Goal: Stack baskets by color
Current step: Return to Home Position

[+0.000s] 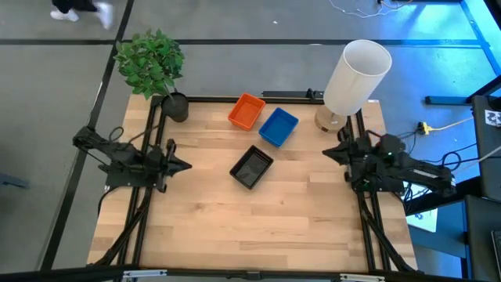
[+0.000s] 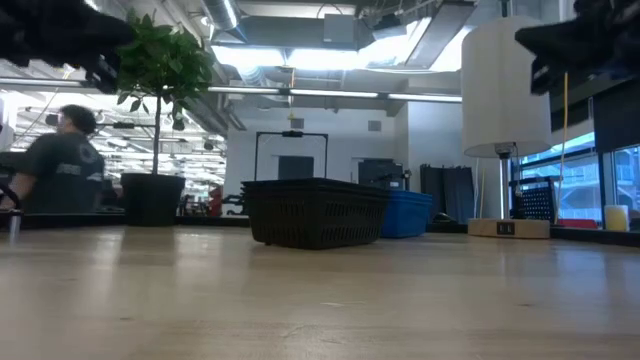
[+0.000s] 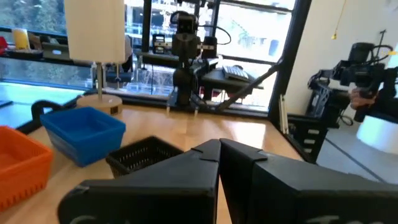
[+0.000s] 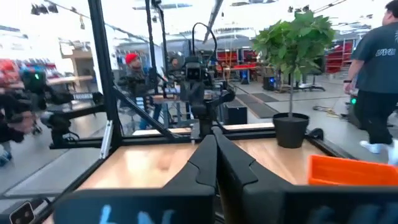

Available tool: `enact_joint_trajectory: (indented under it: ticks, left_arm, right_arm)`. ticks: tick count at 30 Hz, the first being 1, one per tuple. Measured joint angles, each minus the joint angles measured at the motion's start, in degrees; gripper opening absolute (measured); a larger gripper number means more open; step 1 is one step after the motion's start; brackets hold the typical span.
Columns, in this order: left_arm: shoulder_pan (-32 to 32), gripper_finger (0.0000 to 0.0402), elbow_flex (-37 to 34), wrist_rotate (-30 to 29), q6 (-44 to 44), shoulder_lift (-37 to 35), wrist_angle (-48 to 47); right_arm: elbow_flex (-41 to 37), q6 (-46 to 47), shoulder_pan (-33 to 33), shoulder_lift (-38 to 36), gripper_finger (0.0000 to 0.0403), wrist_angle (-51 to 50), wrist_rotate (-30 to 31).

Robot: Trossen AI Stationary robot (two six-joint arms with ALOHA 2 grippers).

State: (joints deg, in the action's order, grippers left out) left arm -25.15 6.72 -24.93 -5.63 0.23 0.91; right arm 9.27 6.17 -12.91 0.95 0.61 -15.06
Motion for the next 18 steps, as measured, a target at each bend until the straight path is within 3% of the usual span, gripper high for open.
enact_joint_trajectory:
  ticks: [6,18]
  left_arm:
    - [0.0,0.0,-6.1,0.0,0.2,0.0,4.8]
    - [0.0,0.0,-6.3,4.0,8.7,0.1,3.0]
  right_arm:
    - [-9.0,1.1,0.0,0.0,0.0,8.5,-2.4]
    - [-8.7,-3.6,0.0,0.2,0.0004,3.4,-3.6]
